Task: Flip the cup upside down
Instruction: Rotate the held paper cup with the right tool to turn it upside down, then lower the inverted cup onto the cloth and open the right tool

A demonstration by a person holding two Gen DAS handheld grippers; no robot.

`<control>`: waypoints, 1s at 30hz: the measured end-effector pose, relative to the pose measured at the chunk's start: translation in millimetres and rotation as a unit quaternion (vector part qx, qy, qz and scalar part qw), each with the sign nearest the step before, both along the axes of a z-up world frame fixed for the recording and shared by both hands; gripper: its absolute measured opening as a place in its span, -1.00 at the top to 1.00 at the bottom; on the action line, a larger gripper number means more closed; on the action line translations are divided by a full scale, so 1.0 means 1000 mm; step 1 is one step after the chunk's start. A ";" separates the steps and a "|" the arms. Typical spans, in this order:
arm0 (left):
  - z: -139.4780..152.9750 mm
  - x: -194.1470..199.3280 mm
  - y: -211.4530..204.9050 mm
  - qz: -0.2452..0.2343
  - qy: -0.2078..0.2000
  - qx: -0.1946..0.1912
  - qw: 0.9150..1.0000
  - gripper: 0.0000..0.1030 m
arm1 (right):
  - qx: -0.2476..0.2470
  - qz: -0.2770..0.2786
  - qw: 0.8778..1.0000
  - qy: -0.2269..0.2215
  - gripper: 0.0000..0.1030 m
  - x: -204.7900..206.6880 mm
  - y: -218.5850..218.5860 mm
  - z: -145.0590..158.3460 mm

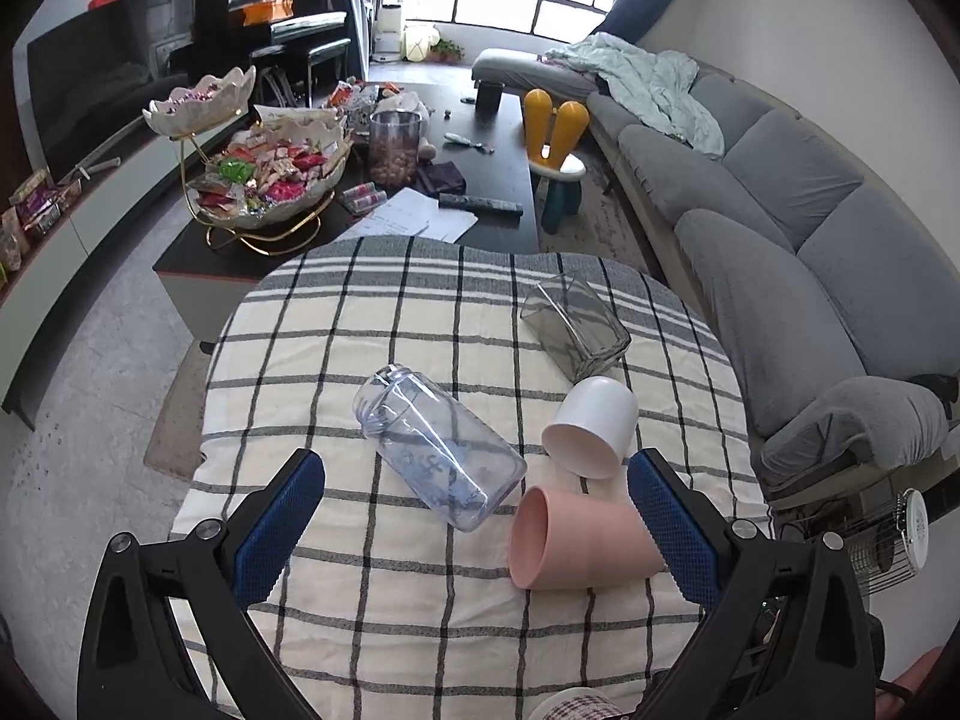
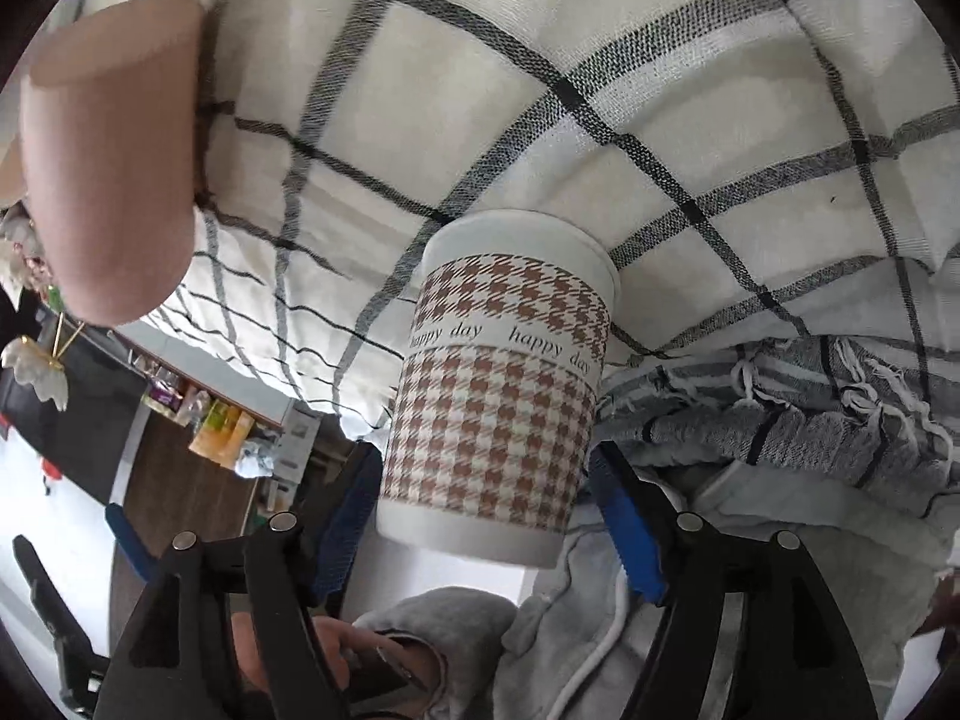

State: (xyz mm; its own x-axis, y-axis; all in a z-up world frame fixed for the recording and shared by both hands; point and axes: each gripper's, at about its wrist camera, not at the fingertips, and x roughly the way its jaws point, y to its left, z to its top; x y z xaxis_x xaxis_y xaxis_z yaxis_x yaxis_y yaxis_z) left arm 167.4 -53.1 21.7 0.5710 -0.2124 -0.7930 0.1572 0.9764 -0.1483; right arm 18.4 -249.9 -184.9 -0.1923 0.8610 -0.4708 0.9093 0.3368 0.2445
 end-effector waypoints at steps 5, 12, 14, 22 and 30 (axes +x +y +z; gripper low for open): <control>0.020 -0.021 0.008 0.000 -0.026 -0.007 1.000 -1.00 | -0.042 0.024 0.998 -0.049 -0.43 -0.005 -0.002 0.027; 0.037 -0.067 0.017 -0.005 -0.057 0.001 0.998 -1.00 | -0.139 0.044 0.974 -0.171 -0.56 -0.006 -0.013 0.073; 0.037 -0.077 0.021 -0.004 -0.057 0.004 0.998 -1.00 | -0.149 0.043 0.968 -0.199 -0.56 -0.006 -0.007 0.083; 0.037 -0.117 0.043 0.020 -0.073 0.021 0.997 -1.00 | -0.262 0.107 0.895 -0.344 -0.56 -0.003 0.006 0.132; 0.032 -0.149 0.058 0.034 -0.095 0.018 0.995 -1.00 | -0.418 0.155 0.743 -0.500 -0.56 -0.007 0.031 0.200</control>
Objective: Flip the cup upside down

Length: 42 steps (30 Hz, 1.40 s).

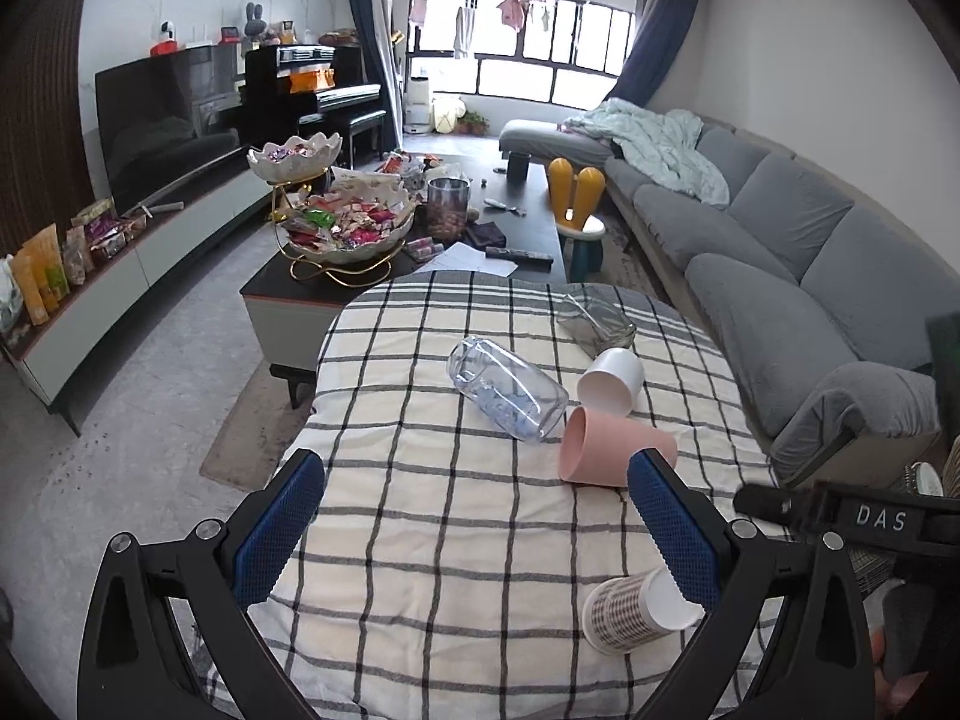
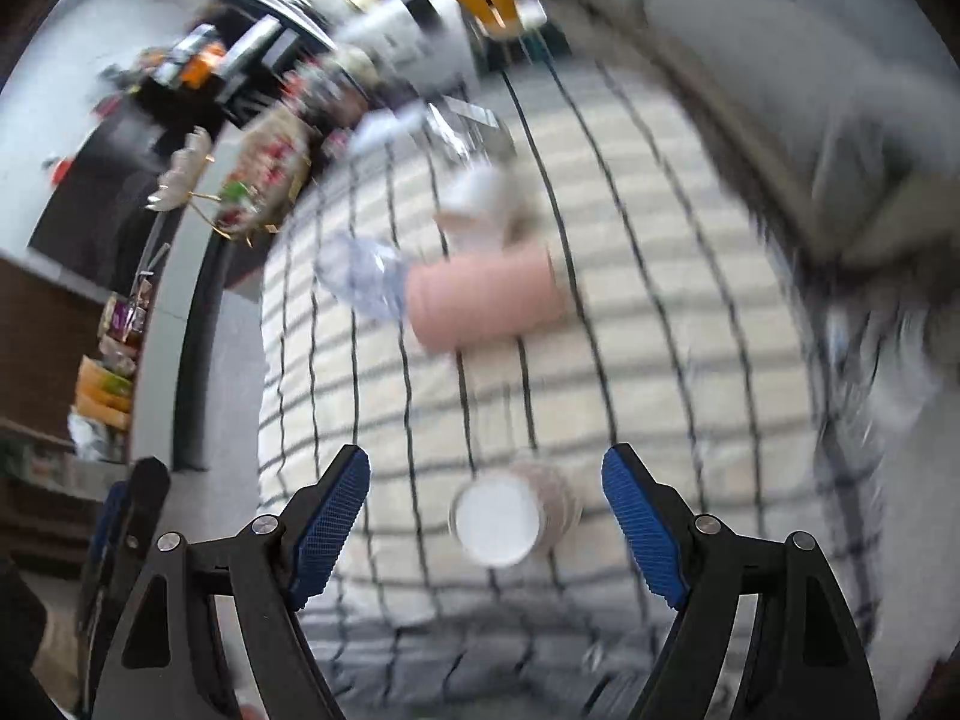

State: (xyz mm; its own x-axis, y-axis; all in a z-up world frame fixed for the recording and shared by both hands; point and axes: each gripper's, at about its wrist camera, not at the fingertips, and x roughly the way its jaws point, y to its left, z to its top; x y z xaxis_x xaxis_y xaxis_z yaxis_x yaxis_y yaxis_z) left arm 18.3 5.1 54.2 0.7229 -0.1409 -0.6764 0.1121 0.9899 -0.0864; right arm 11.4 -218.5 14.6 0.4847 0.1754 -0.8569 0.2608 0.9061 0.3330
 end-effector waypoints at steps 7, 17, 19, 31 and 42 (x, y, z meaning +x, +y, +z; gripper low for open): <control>0.002 -0.015 0.002 0.006 -0.015 0.017 1.000 -1.00 | -0.111 0.014 0.987 -0.116 -0.57 -0.027 0.021 0.032; -0.003 -0.027 -0.006 0.002 -0.028 0.042 0.999 -1.00 | -0.205 0.006 0.955 -0.213 -0.70 -0.057 0.042 0.045; -0.005 -0.031 -0.008 -0.002 -0.033 0.049 0.998 -1.00 | -0.216 0.003 0.950 -0.223 -0.71 -0.063 0.046 0.043; -0.019 -0.037 -0.011 0.006 -0.038 0.074 0.997 -1.00 | -0.249 -0.020 0.943 -0.219 -0.72 -0.075 0.046 0.030; -0.027 -0.037 -0.004 0.014 -0.033 0.072 0.997 -1.00 | -0.253 -0.011 0.943 -0.215 -0.72 -0.077 0.050 0.026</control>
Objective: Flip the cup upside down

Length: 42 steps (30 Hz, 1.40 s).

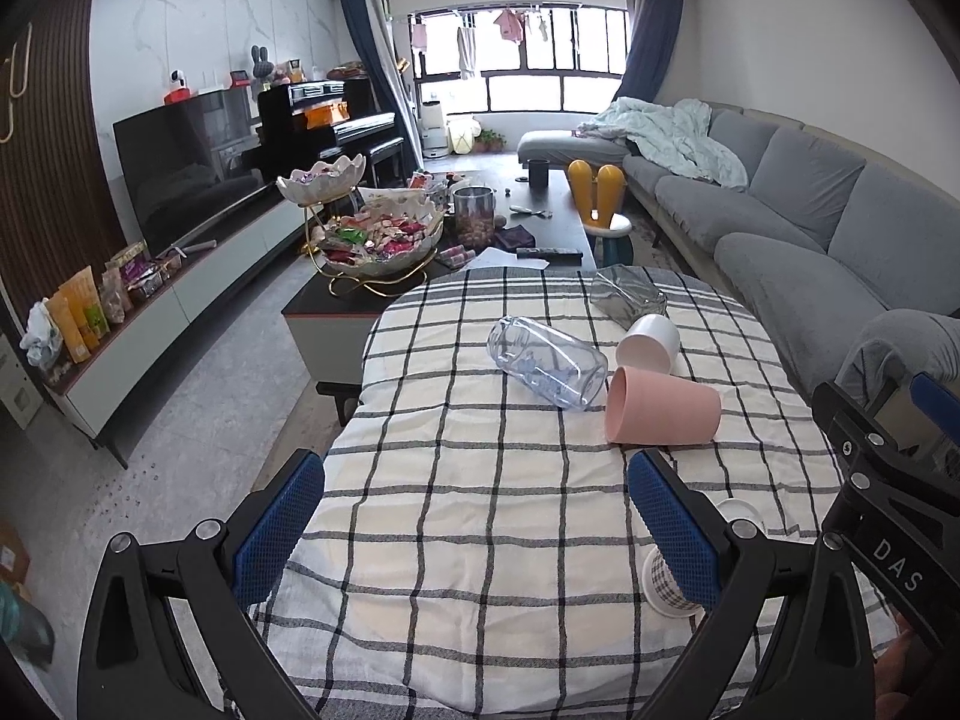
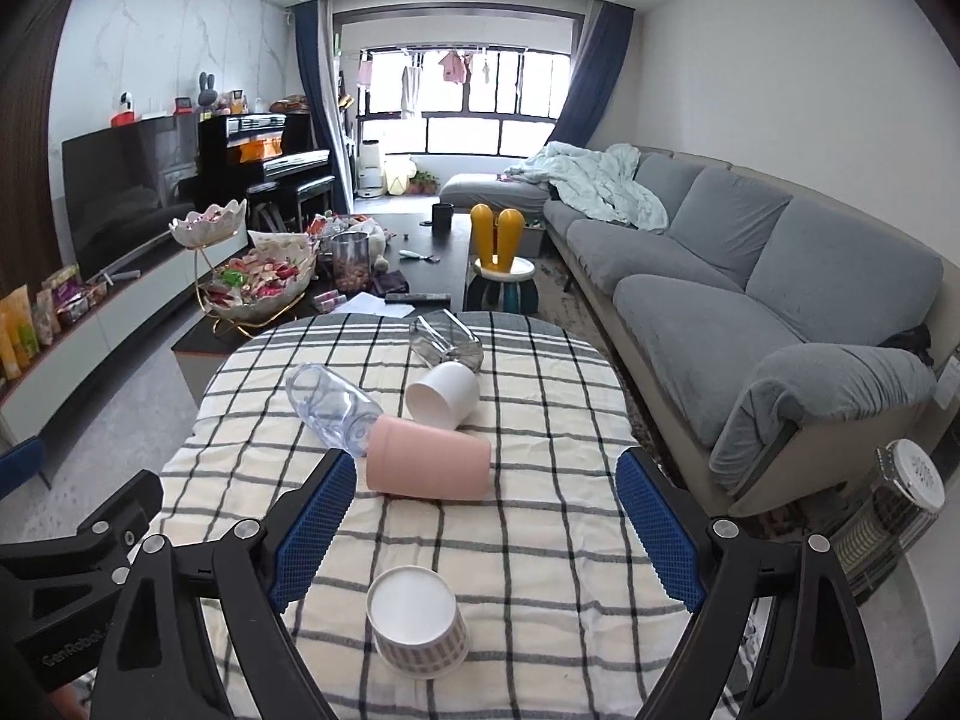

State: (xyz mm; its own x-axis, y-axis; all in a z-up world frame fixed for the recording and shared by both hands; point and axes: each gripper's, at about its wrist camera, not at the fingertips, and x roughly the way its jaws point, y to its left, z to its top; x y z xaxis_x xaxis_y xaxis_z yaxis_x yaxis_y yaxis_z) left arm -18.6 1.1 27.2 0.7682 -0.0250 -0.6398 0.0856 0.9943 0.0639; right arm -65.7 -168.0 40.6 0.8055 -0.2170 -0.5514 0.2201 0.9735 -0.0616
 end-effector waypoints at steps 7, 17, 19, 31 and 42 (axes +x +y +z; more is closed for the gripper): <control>0.000 -0.001 0.000 0.000 -0.002 0.000 1.000 -1.00 | 0.001 -0.001 1.000 -0.001 -0.72 0.000 0.000 0.001; -0.004 -0.003 0.004 -0.002 -0.002 0.000 1.000 -1.00 | 0.002 -0.001 1.000 0.000 -0.74 0.000 0.000 0.001; -0.004 -0.003 0.003 -0.002 -0.001 0.000 1.000 -1.00 | 0.001 -0.001 1.000 0.000 -0.74 0.000 0.000 0.000; -0.004 -0.003 0.003 -0.001 -0.001 0.000 1.000 -1.00 | 0.001 -0.001 1.000 0.000 -0.74 0.000 0.000 0.001; 0.000 -0.001 0.003 -0.003 -0.004 -0.002 1.000 -1.00 | 0.002 -0.001 1.000 -0.001 -0.75 0.000 0.000 0.001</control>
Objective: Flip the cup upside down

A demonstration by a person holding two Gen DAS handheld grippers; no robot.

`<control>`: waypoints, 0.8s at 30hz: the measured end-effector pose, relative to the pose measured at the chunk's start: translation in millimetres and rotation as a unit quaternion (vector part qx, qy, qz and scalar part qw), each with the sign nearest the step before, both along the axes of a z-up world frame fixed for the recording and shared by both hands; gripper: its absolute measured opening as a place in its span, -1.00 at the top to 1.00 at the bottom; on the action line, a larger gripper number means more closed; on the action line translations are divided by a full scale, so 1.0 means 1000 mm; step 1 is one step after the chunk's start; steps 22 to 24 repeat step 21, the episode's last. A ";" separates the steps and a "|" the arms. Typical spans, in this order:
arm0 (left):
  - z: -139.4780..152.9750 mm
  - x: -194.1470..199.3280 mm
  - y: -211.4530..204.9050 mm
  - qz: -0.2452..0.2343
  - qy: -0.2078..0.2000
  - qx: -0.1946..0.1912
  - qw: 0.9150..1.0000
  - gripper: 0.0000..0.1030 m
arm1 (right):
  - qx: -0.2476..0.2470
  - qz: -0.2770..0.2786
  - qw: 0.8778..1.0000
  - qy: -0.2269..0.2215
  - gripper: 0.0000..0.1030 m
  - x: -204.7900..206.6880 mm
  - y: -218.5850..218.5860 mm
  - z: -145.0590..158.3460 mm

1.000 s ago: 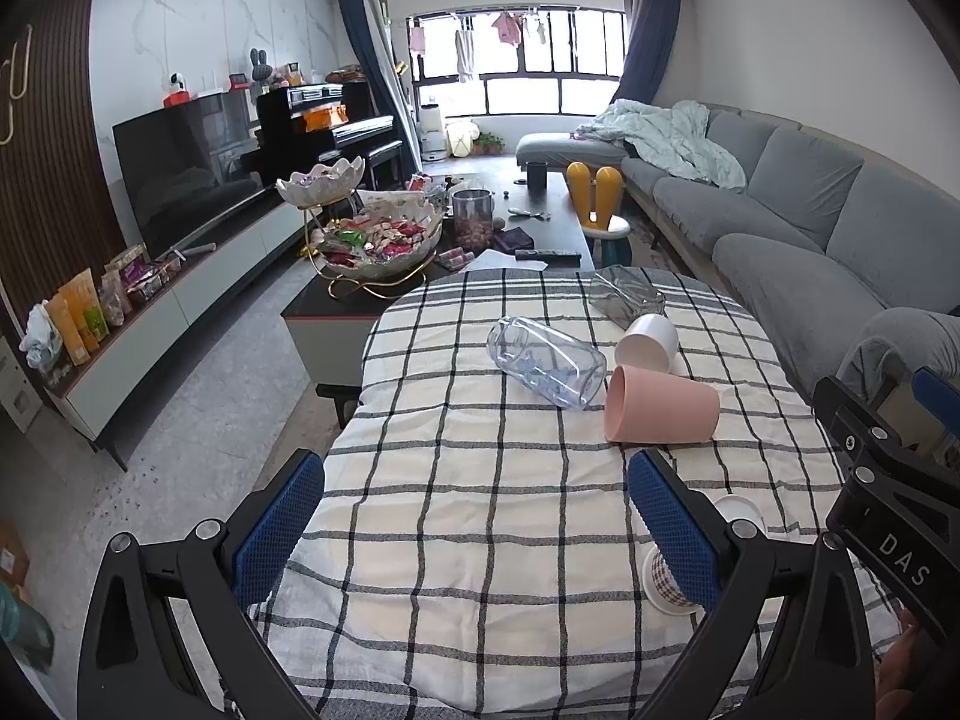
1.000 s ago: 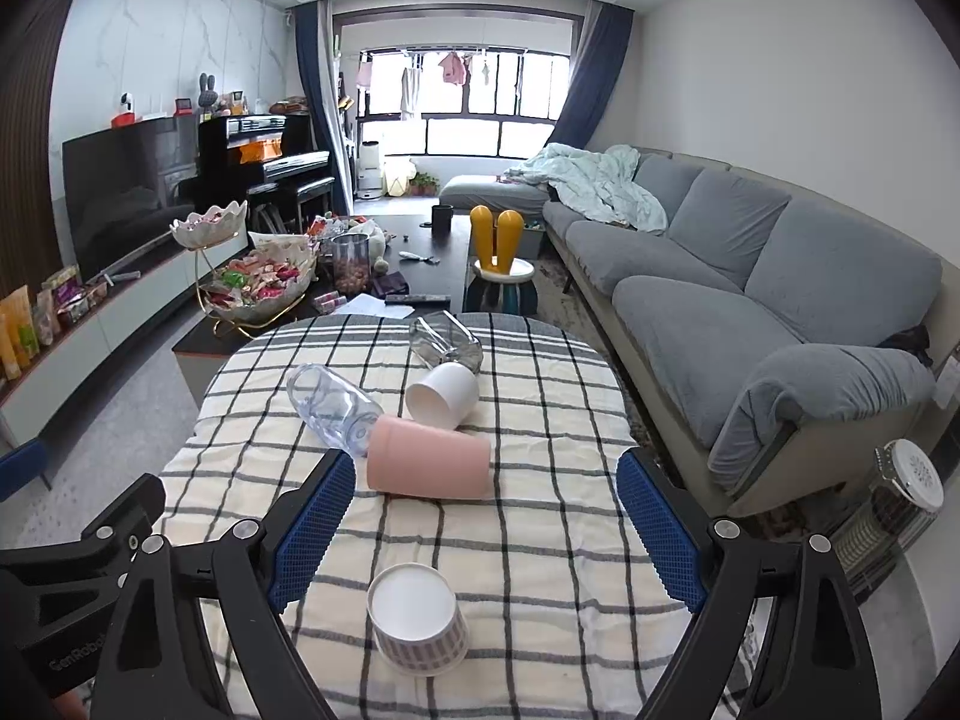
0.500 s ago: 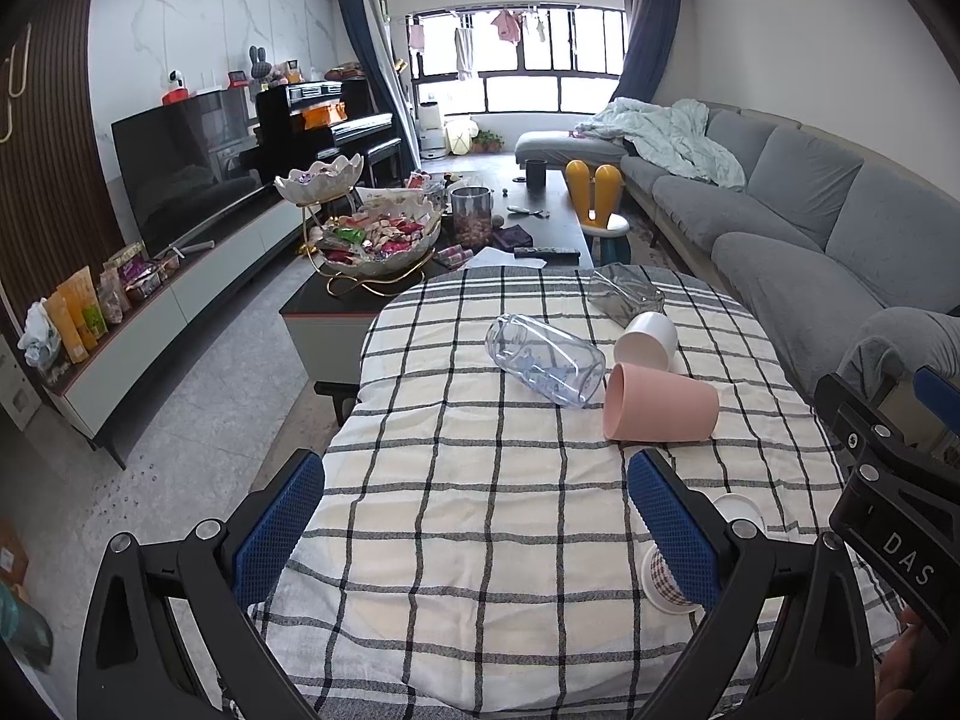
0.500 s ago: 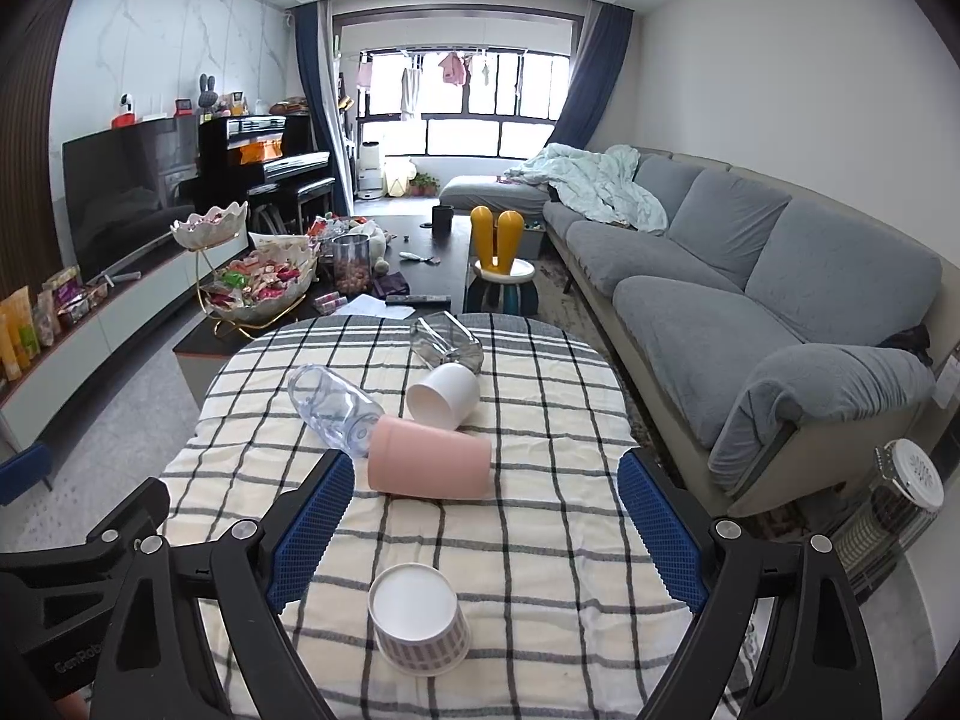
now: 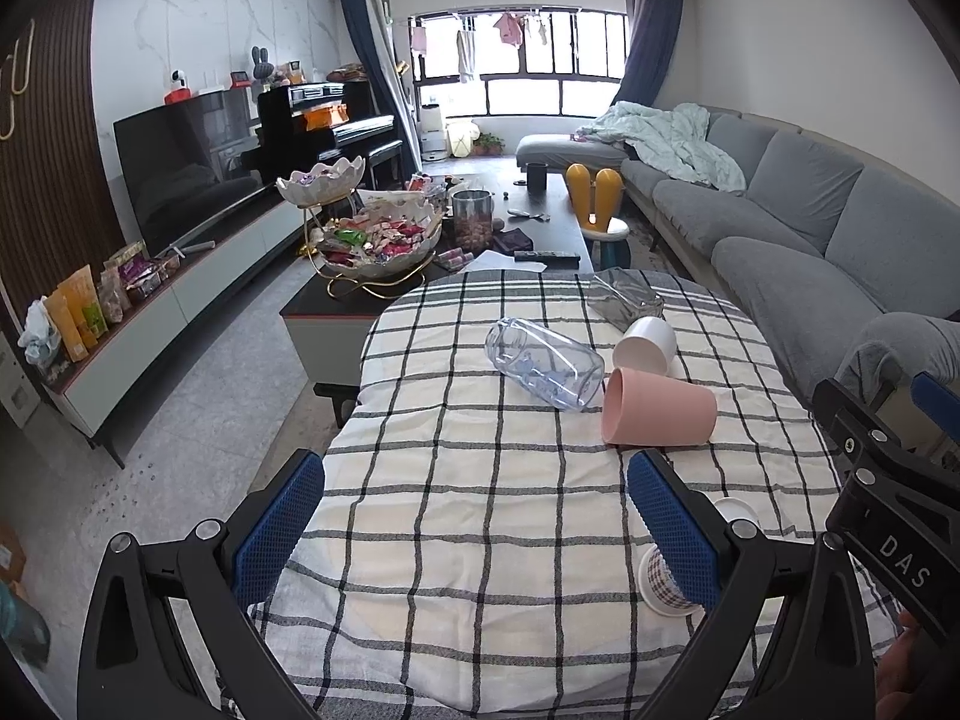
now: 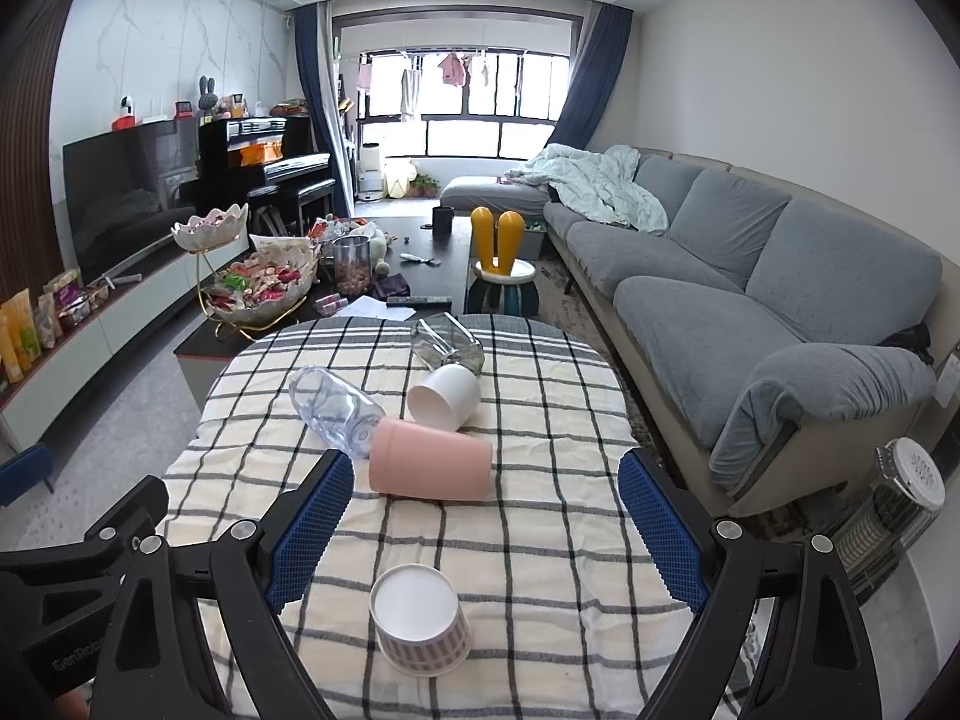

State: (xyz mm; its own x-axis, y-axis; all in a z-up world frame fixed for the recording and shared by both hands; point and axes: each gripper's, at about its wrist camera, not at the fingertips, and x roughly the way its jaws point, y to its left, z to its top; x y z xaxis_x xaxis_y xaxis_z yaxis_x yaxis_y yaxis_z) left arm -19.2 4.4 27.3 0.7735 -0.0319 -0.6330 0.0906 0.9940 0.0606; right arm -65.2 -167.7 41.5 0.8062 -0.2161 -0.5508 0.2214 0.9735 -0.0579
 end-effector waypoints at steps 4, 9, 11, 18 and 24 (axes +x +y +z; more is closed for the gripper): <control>0.000 0.000 0.000 0.000 0.001 -0.001 1.000 -1.00 | -0.001 0.000 1.000 0.000 -0.76 0.000 0.000 0.000; 0.000 0.000 -0.001 -0.003 0.005 -0.007 1.000 -1.00 | 0.000 0.001 1.000 0.000 -0.76 0.000 0.000 0.000; -0.001 0.000 -0.002 -0.002 0.009 -0.007 1.000 -1.00 | 0.000 0.000 1.000 0.000 -0.76 0.000 0.000 0.000; -0.003 0.000 -0.003 -0.002 0.014 -0.009 1.000 -1.00 | 0.000 0.000 1.000 0.000 -0.76 0.000 0.000 -0.001; -0.004 0.001 -0.002 0.000 0.018 -0.011 1.000 -1.00 | 0.002 0.000 1.000 0.001 -0.76 0.000 0.000 -0.001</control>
